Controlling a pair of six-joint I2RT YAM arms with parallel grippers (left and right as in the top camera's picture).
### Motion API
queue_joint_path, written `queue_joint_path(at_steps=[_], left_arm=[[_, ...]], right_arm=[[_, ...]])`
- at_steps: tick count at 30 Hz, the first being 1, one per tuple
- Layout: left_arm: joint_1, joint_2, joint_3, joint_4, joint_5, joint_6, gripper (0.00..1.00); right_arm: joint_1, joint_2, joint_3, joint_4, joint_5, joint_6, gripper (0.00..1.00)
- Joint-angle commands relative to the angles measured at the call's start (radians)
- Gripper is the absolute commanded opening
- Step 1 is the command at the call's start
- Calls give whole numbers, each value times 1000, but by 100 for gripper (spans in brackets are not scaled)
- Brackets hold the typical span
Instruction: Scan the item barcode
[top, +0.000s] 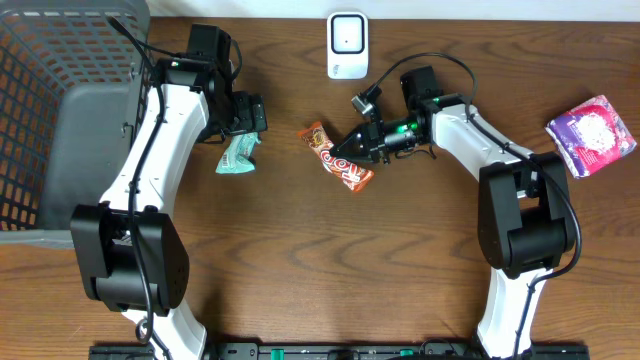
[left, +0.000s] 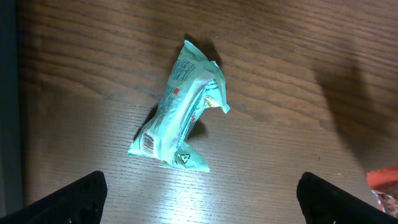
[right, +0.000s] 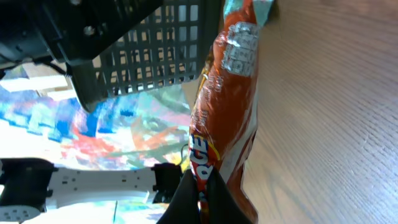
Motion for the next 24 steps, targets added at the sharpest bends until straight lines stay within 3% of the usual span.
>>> queue_joint_path(at_steps=[1,6,9,11,16,24], left_arm=[[3,7,-4,-5,-10,6,98],[3,7,-4,-5,-10,6,98],[3,7,-4,-5,-10,6,98],[3,7,-4,-5,-10,6,98],[3,7,-4,-5,-10,6,98],[3,7,-4,-5,-10,6,98]], right_arm=[[-24,7,-37,25,65,84,1],[-59,9,-109,144,150,169,1],[-71,9,-124,143,350,169,2],[-77,9,-124,134,451,165,21],[-113,8,-110,135,487,164,39],[-127,6,85,-95,641,37,46]])
